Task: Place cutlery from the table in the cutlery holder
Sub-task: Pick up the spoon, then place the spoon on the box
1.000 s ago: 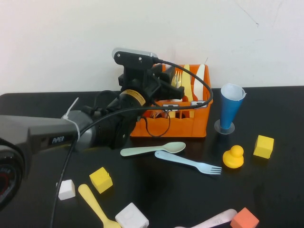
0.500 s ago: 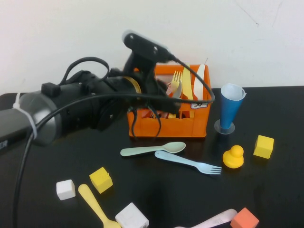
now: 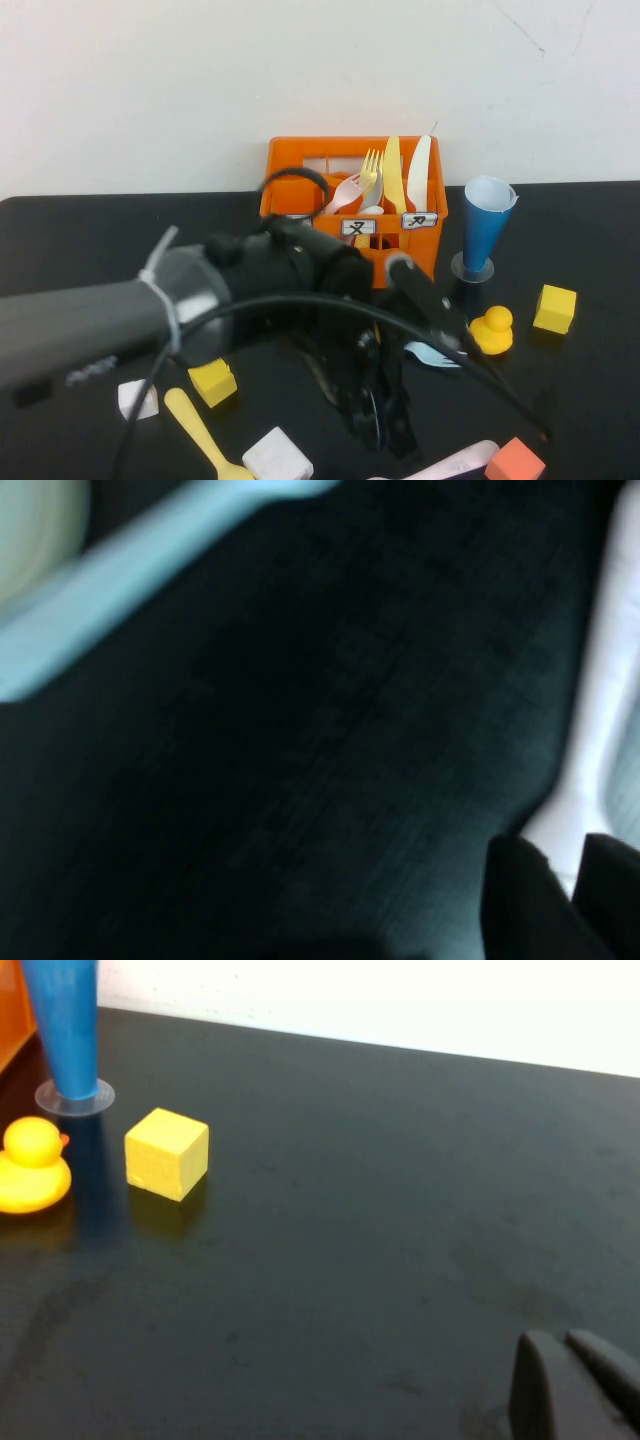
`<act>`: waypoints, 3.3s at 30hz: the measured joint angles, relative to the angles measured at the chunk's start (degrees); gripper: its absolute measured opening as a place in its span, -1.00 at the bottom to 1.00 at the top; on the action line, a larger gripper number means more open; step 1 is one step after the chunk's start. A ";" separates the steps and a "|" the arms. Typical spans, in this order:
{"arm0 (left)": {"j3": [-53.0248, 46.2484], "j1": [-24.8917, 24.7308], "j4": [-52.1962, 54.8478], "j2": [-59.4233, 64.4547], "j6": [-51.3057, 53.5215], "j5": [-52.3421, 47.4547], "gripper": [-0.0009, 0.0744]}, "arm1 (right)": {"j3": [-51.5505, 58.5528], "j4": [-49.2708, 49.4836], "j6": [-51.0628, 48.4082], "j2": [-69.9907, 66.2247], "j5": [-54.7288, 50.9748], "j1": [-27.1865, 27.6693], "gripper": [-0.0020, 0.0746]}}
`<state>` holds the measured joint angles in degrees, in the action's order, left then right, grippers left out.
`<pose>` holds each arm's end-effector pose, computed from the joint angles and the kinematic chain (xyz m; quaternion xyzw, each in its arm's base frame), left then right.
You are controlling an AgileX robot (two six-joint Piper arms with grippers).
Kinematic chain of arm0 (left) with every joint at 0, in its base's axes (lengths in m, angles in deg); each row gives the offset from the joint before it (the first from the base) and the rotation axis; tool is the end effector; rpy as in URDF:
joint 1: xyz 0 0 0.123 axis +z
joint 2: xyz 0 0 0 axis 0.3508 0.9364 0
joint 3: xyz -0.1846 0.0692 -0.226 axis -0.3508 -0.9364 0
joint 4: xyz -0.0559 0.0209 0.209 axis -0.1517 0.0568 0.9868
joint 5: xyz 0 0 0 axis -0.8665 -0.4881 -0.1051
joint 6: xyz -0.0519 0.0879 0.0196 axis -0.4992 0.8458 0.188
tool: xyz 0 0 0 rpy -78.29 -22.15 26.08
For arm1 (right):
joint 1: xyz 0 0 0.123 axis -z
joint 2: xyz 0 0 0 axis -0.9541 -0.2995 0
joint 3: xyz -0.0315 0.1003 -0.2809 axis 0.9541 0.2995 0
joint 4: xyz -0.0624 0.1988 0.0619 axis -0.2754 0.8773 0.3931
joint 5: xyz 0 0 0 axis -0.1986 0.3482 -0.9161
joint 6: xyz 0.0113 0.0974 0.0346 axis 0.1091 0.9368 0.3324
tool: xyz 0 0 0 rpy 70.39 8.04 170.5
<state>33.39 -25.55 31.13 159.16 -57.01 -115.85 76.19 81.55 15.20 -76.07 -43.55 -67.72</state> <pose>0.2300 -0.2557 0.2336 0.4695 0.8639 -0.1067 0.1481 0.0148 -0.0035 0.1705 -0.0321 0.7990 -0.0885 0.5939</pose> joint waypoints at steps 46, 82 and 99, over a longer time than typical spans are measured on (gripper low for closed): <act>7.98 -9.68 3.59 16.35 -2.09 7.84 -0.59 | 0.00 0.00 0.00 0.00 0.00 0.00 -0.96; -12.90 17.76 5.02 -0.97 -24.49 94.38 -0.60 | 0.00 0.00 0.00 0.00 0.00 0.00 -0.96; -4.45 21.87 9.32 11.73 -26.32 92.03 -0.58 | 0.00 0.00 0.00 0.00 0.00 0.00 -0.96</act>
<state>28.94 -3.68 40.45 170.89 -83.34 -23.82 76.19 81.55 15.20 -76.07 -43.55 -67.72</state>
